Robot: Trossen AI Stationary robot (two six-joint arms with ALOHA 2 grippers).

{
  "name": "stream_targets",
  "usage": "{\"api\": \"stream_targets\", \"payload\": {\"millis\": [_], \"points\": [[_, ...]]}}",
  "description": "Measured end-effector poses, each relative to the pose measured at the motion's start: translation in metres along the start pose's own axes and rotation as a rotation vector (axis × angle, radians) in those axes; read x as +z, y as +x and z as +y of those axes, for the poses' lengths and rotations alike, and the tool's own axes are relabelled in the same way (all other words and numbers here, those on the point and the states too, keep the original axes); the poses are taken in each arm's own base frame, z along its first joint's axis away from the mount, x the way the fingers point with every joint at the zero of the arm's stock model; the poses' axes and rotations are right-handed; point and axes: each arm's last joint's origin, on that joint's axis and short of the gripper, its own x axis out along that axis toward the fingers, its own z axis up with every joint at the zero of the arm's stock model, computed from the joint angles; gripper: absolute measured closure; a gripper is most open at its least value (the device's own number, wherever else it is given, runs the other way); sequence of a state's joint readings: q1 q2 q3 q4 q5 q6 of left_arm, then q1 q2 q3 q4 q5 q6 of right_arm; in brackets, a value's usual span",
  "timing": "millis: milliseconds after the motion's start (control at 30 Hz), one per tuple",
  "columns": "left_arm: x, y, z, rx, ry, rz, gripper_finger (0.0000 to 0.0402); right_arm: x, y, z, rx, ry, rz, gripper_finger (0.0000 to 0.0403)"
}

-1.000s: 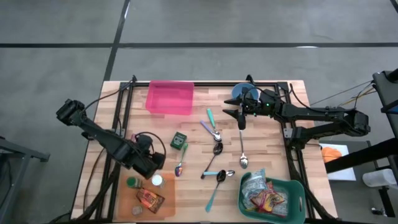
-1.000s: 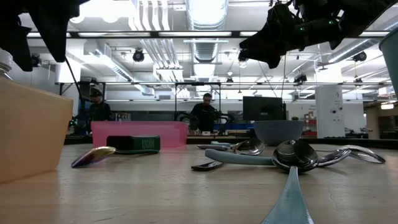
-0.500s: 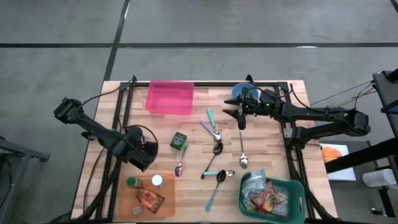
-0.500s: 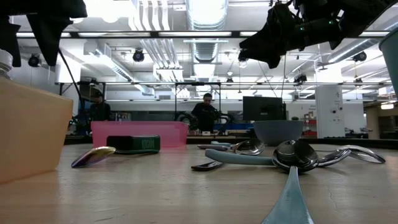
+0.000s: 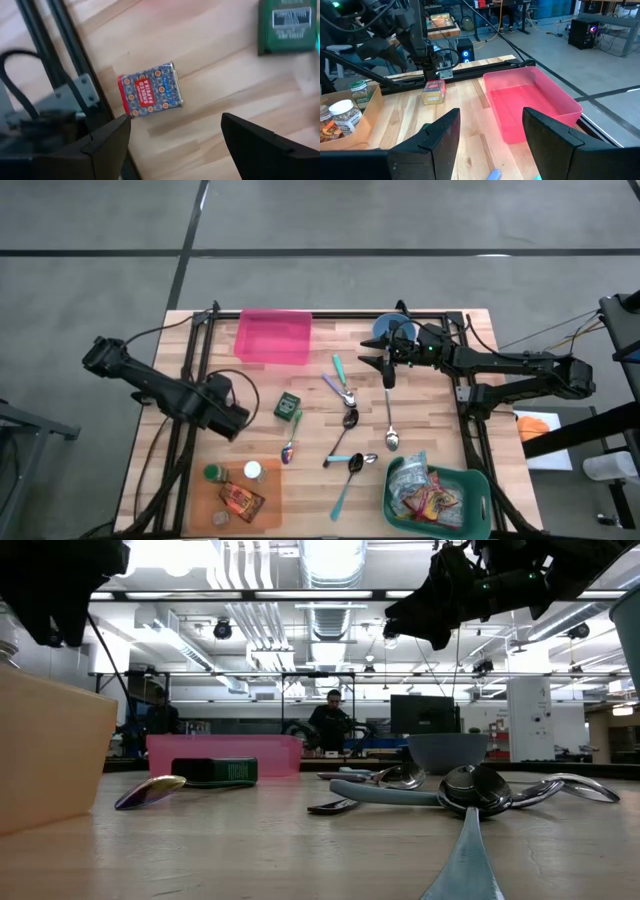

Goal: Pick & Place Food Item
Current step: Put the red seasoning can into the orange bin

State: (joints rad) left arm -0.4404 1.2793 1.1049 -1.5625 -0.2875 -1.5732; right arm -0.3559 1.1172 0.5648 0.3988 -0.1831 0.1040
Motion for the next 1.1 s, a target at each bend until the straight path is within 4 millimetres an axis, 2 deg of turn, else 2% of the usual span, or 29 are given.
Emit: {"api": "stream_targets", "payload": {"millis": [167, 333, 467, 633, 733, 833, 1100], "points": [[0.000, 0.003, 0.002, -0.002, 0.228, 0.000, 0.0090, 0.000, 0.000, 0.000, 0.000, 0.000, 0.000, 0.0192], [-0.006, 0.023, 0.002, 0.040, 0.539, 0.010, 0.0090, 0.000, 0.000, 0.000, 0.000, 0.000, 0.000, 0.0192], [-0.012, 0.043, 0.005, 0.094, 0.668, 0.031, 0.0090, 0.000, 0.000, 0.000, 0.000, 0.000, 0.000, 0.0192], [-0.017, 0.057, 0.004, 0.074, 0.797, 0.043, 0.0090, 0.000, 0.000, 0.000, 0.000, 0.000, 0.000, 0.0192], [-0.016, 0.056, 0.003, 0.024, 0.885, 0.023, 0.0090, 0.000, 0.000, 0.000, 0.000, 0.000, 0.000, 0.0192], [-0.013, 0.048, 0.008, -0.064, 0.890, -0.024, 0.0090, 0.000, 0.000, 0.000, 0.000, 0.000, 0.000, 0.0192], [-0.009, 0.020, 0.044, -0.399, 0.917, -0.139, 0.0090, 0.000, 0.000, 0.000, 0.000, 0.000, -0.001, 0.0192]]}}
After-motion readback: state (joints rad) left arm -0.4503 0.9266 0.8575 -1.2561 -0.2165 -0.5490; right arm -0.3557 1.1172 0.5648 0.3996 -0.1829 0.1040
